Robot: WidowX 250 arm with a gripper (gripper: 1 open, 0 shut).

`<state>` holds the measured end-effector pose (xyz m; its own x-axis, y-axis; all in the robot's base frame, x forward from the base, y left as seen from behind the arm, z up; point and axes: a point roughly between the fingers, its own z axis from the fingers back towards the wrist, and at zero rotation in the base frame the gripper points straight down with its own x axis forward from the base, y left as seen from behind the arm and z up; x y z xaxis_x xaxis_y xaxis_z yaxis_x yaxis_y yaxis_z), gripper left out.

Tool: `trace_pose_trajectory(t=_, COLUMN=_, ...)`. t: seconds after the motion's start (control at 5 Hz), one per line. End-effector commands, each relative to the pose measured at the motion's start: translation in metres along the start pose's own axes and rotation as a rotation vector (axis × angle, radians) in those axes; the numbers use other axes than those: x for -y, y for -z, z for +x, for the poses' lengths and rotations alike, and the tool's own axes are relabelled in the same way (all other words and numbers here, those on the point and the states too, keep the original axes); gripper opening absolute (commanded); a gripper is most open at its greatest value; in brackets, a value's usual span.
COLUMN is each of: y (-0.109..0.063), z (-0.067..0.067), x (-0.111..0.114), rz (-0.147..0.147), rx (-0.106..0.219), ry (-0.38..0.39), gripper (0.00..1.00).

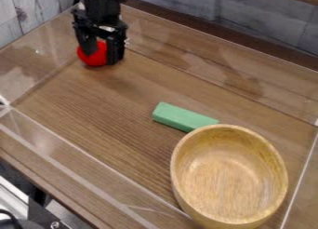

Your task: Move the red fruit to the right

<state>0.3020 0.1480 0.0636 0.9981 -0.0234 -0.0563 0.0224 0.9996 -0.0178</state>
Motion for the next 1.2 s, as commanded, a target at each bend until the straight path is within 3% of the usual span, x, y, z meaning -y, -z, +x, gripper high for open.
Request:
trace_pose_trajectory(t=0.0, y=-0.018, z=0.010, x=-0.010, rz=0.029, rx=0.059, ry=0.062, gripper=1.00)
trace_pose_trajectory(t=0.4, y=-0.010, z=0.009, x=-0.024, rz=0.025, rx=0.069, ry=0.059, gripper=1.00)
trace_pose_trajectory(t=1.0, y=-0.004, z=0.026, x=-0.052, rz=-0.004, rx=0.090, ry=-0.003, gripper=1.00)
